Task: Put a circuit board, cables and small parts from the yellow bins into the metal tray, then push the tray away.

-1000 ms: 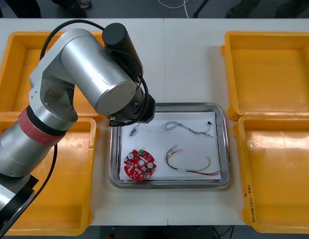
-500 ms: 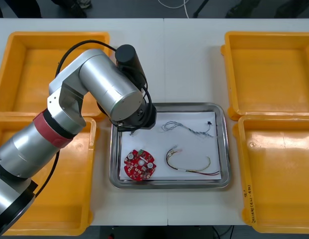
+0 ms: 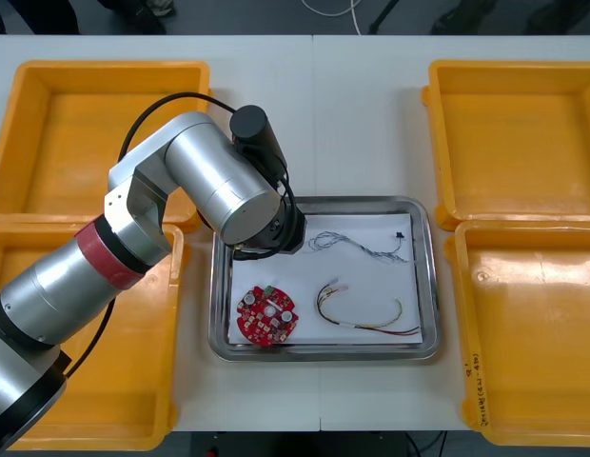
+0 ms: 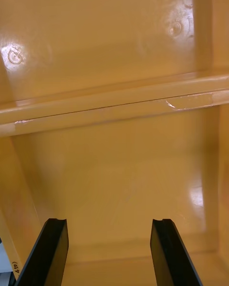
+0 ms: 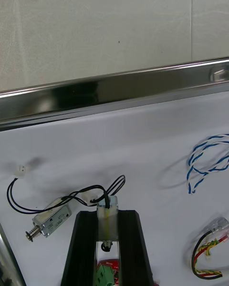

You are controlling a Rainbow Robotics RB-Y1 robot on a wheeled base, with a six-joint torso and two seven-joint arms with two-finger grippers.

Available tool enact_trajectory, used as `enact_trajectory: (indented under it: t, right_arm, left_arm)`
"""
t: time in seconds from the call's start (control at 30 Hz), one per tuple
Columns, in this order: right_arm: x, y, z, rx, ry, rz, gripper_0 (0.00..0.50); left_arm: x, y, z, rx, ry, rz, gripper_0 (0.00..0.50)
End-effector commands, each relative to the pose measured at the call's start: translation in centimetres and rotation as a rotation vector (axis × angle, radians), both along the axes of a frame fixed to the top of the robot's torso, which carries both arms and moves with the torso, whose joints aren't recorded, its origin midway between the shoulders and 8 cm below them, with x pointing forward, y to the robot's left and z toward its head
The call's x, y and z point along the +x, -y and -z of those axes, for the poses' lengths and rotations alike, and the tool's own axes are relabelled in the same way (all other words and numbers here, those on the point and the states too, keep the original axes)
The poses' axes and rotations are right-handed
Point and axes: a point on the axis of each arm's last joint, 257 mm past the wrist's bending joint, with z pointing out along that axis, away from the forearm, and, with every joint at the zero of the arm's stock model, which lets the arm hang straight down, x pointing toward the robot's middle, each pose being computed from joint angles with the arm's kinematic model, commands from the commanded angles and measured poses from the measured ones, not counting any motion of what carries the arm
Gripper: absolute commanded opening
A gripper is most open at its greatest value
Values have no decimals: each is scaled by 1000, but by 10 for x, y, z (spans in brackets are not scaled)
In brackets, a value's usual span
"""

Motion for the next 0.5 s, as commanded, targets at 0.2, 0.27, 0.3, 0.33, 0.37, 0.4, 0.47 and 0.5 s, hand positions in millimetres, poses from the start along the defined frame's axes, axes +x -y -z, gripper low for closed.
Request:
enact_trajectory:
  t: [0.2,0.27,0.3,0.33,0.37,0.4,0.47,0.5]
  right_arm:
    - [-3,19,-15,-32,16,34,500]
    - [-3,19,-15,-32,16,34,500]
    - [-3,19,-15,-33,16,33,500]
    - [-3,19,-15,-32,16,34,500]
    - [-3,18,-15,-31,16,34,500]
    - [-4,19,-15,-32,15,35,500]
    - [-3,19,-15,-34,16,34,500]
    - [-3,19,-15,-32,16,34,500]
  left_arm:
    - [6,6,-12,-3,36,16,488]
    - [5,6,-12,-2,35,14,500]
    - [5,5,-11,-3,33,13,500]
    - [6,5,-12,-3,35,14,500]
    - [6,5,-12,-2,35,12,500]
    - [6,4,-12,-1,34,13,500]
    - [7,3,-14,-2,39,10,500]
    - [7,3,-15,-3,39,12,500]
